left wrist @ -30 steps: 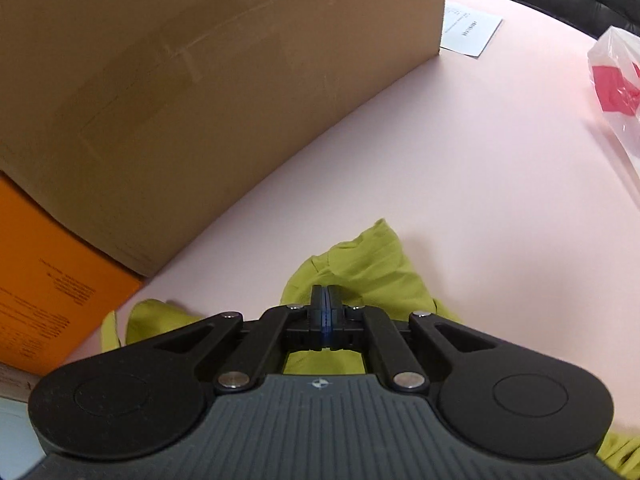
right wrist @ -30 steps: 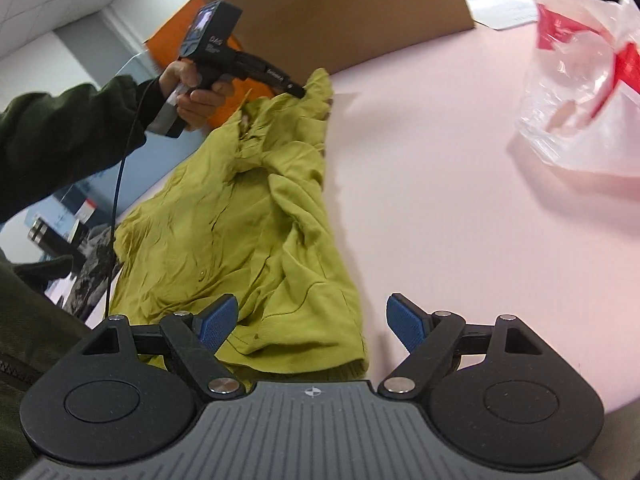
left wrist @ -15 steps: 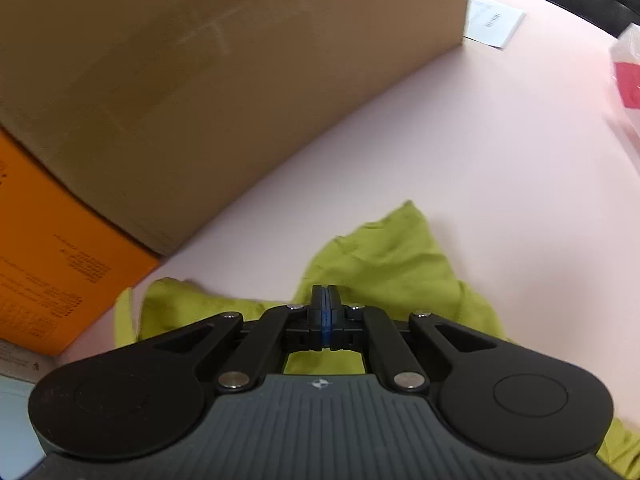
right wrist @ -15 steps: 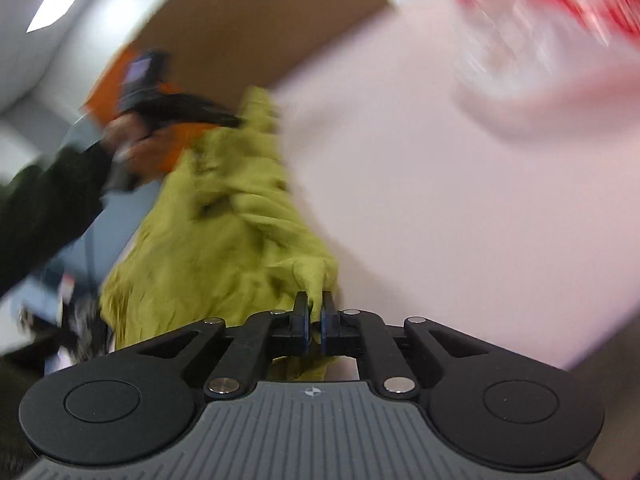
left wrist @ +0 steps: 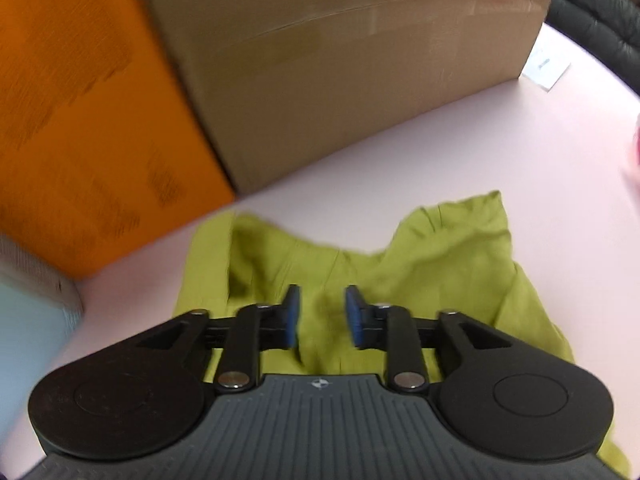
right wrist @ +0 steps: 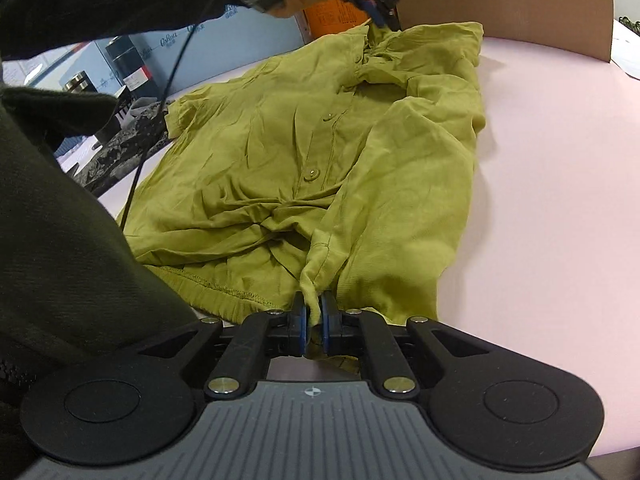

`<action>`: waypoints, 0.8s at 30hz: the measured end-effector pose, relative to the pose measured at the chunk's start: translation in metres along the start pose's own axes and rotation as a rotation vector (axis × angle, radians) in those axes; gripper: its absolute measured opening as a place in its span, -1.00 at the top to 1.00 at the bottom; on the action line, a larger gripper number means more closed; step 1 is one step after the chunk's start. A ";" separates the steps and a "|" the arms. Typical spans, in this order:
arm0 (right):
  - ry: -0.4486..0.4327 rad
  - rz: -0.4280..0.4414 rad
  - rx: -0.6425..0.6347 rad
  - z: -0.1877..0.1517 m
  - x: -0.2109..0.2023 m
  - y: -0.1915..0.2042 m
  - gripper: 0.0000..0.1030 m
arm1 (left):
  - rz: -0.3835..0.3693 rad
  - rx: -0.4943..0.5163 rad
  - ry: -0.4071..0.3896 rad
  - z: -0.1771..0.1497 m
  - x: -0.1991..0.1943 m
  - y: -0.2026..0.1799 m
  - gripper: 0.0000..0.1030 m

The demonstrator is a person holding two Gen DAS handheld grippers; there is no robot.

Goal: Fold clothes

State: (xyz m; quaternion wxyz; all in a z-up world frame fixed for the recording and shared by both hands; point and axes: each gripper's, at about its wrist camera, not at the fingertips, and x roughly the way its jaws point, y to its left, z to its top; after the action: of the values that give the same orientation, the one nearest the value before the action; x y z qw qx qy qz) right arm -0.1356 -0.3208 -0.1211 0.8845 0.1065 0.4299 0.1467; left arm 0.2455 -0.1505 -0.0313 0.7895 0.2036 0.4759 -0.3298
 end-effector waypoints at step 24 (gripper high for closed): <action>0.000 0.027 -0.015 0.000 0.007 0.002 0.61 | -0.197 -0.664 -0.118 -0.115 -0.003 -0.034 0.09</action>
State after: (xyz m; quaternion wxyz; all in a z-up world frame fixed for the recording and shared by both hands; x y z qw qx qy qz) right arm -0.1319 -0.3163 -0.1251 0.8832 0.1057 0.4273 0.1616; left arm 0.1494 -0.1004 -0.0825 0.8030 -0.1308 0.5283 -0.2427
